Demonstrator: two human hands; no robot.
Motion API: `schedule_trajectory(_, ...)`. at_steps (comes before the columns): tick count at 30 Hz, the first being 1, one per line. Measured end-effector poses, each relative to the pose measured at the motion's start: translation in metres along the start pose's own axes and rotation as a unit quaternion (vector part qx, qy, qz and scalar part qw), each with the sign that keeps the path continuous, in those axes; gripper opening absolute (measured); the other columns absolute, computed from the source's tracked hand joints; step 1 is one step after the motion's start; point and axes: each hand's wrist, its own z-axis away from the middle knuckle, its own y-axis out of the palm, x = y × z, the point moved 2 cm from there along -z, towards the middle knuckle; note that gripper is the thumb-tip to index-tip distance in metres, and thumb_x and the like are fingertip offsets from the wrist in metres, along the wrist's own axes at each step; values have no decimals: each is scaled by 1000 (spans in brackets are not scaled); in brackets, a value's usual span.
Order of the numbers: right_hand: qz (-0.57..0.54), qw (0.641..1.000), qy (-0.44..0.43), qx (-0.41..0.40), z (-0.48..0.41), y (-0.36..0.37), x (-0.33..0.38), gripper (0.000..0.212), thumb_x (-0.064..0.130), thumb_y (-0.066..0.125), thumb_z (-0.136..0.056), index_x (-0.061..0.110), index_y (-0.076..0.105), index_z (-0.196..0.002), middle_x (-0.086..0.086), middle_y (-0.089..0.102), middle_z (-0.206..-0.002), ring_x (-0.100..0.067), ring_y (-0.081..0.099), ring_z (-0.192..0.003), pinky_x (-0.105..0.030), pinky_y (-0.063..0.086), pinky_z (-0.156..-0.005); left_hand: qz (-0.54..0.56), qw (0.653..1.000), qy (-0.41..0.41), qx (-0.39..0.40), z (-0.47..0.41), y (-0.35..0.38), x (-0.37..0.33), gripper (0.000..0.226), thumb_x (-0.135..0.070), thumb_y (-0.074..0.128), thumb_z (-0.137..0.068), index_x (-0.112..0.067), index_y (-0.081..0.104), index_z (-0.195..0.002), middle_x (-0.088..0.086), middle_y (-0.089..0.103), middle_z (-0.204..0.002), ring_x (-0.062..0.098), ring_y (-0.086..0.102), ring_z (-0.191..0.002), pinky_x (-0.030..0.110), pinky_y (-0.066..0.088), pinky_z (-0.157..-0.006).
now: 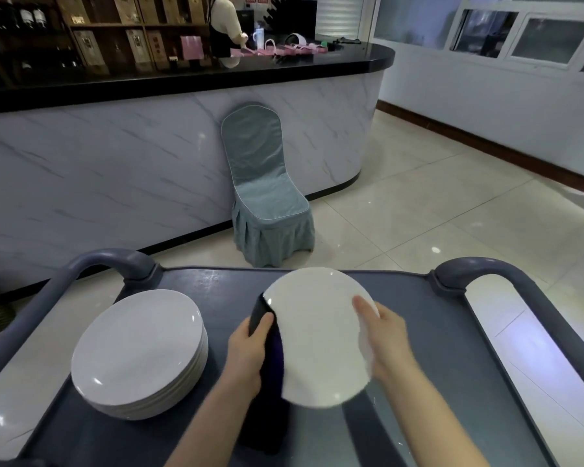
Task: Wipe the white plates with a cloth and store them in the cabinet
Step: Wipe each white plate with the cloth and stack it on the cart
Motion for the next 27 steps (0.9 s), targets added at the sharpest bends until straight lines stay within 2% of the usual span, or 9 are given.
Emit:
schedule_trajectory(4, -144, 980, 47, -132, 31, 32, -37, 21, 28, 55, -99, 20, 66, -83, 2, 71, -86, -18, 67, -77, -29, 51, -66, 43, 980, -57, -184, 27, 14, 25, 30, -25, 58, -97, -10, 60, -122, 8, 64, -118, 26, 59, -107, 36, 46, -96)
schedule_trajectory(8, -4, 997, -73, -19, 36, 12, -31, 12, 29, 59, -97, 36, 64, -104, 13, 73, -108, -4, 67, -98, -22, 52, -79, 73, 986, -81, -123, 18, 1, 11, 15, -22, 59, -96, -13, 61, -109, 6, 68, -101, 23, 63, -91, 36, 50, -84)
schedule_trajectory(10, 96, 974, -196, 52, 39, -6, -21, 39, 33, 67, -91, 51, 53, -122, 32, 61, -124, 10, 56, -116, -7, 46, -86, 48, 991, -66, -102, 9, -8, -1, 12, -22, 58, -97, -12, 62, -103, 6, 67, -98, 24, 63, -89, 34, 50, -78)
schedule_trajectory(12, 243, 904, -332, 115, 43, -19, -10, 54, 42, 70, -86, 48, 50, -135, 29, 41, -148, 8, 37, -137, -8, 33, -106, 29, 994, -59, -89, 3, -16, -14, 12, -22, 57, -97, -13, 63, -92, 6, 68, -91, 24, 64, -84, 32, 51, -68)
schedule_trajectory(14, 420, 752, -483, 161, 45, -26, -5, 52, 49, 71, -84, 32, 61, -132, 6, 40, -155, -11, 34, -146, -34, 28, -119, 0, 995, -61, -74, -1, -22, -25, 17, -21, 57, -98, -14, 62, -83, 7, 68, -86, 23, 63, -77, 30, 49, -62)
schedule_trajectory(16, 511, 625, -559, 189, 46, -23, -4, 43, 37, 78, -84, 24, 69, -124, -4, 53, -146, -24, 46, -139, -52, 37, -113, -40, 996, -71, -41, -3, -24, -34, 19, -20, 57, -98, -11, 63, -83, 9, 69, -85, 24, 63, -75, 29, 49, -60)
schedule_trajectory(20, 528, 537, -627, 196, 53, -11, -1, 47, 2, 72, -74, 24, 74, -116, 2, 69, -126, -21, 67, -115, -39, 57, -91, -99, 989, -101, 30, -4, -23, -49, 21, -17, 54, -99, -1, 67, -103, 12, 71, -90, 26, 65, -78, 29, 50, -65)
schedule_trajectory(22, 515, 562, -617, 196, 56, -8, 2, 59, -2, 74, -69, 28, 72, -120, 7, 70, -124, -17, 69, -111, -32, 60, -80, -45, 990, -132, 34, -6, -24, -52, 28, -20, 57, -97, 2, 66, -112, 17, 71, -102, 30, 65, -84, 33, 51, -71)
schedule_trajectory(27, 400, 772, -463, 171, 64, 8, 11, 49, 16, 61, -93, 47, 58, -131, 20, 69, -120, -8, 68, -101, -28, 57, -78, 176, 972, -138, 68, 9, 5, -39, 46, -47, 57, -90, -3, 60, -103, 15, 57, -100, 30, 56, -93, 41, 42, -100)
